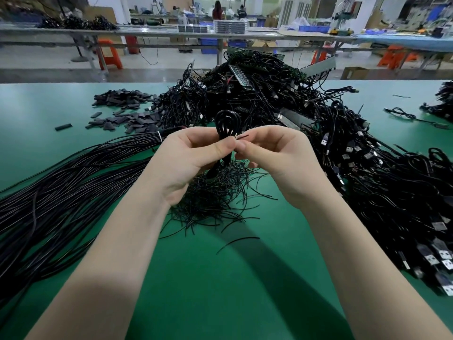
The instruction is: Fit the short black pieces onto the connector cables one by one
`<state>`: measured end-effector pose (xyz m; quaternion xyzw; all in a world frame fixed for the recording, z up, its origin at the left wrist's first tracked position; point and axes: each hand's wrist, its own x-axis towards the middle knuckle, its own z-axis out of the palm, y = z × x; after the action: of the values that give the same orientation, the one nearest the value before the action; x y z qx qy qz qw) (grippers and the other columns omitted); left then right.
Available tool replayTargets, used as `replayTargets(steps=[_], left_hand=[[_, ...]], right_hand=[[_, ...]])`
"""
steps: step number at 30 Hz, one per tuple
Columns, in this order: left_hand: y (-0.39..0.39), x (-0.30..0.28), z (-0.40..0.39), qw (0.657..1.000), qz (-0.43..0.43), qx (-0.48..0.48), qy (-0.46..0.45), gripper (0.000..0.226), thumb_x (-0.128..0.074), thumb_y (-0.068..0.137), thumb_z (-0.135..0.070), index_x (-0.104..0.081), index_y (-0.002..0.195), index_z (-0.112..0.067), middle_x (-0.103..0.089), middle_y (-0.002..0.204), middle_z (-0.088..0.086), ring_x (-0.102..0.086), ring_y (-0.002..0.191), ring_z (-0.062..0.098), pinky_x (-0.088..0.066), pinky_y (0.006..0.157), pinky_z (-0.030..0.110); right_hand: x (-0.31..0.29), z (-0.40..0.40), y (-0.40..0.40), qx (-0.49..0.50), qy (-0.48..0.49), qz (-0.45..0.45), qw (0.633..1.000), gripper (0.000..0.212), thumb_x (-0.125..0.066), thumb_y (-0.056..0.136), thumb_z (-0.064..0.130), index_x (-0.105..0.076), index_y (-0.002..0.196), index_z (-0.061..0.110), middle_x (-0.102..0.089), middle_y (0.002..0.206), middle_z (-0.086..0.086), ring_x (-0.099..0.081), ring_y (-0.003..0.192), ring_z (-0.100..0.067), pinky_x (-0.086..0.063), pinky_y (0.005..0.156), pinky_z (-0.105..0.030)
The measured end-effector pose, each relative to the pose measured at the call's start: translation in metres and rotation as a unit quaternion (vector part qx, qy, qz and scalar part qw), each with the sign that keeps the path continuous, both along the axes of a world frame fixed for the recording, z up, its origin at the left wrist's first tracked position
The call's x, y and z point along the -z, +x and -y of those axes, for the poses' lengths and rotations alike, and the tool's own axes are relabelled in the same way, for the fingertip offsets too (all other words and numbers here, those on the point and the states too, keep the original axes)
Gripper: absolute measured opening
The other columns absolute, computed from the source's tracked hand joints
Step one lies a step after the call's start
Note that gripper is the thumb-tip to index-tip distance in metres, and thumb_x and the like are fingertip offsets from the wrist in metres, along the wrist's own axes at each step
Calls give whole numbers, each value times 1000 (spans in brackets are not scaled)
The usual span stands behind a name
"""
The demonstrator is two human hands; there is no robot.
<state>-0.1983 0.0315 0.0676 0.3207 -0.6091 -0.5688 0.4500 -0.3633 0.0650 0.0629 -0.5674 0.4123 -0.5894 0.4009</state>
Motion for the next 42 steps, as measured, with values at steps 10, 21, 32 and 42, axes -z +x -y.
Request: replayTargets(steps=[10,21,32,42], left_hand=[[-5,0,1,980,-22,24,198,23,-85,59,-40,-70,59,-22,-53,62,-7,-49,53,7,-46,50,20],[-5,8,5,999,7,-25,-38,21,-84,56,-42,-74,71,-33,-69,78,-11,-61,75,6,-48,74,21],[-7,4,2,997,38,-53,-29,10,-76,64,-44,-70,65,-36,-64,67,-14,-58,65,4,-47,64,22],[-5,3,4,996,-20,-81,24,22,-78,63,-37,-64,75,-25,-60,78,-5,-54,75,12,-43,72,24]], right_hand=[[18,6,5,257,-422,-406,769,15,-63,82,-14,-71,93,-6,-68,88,-18,-65,81,-33,-52,76,-35],[8,7,-3,-11,106,61,992,7,-74,81,22,-77,82,15,-69,73,2,-63,66,-9,-50,61,-18],[11,6,6,188,-217,-219,933,5,-68,86,3,-72,86,7,-70,82,0,-64,76,-12,-49,74,-20],[7,5,6,133,-59,-65,987,14,-64,92,25,-75,90,16,-72,77,0,-65,67,-13,-52,64,-22]])
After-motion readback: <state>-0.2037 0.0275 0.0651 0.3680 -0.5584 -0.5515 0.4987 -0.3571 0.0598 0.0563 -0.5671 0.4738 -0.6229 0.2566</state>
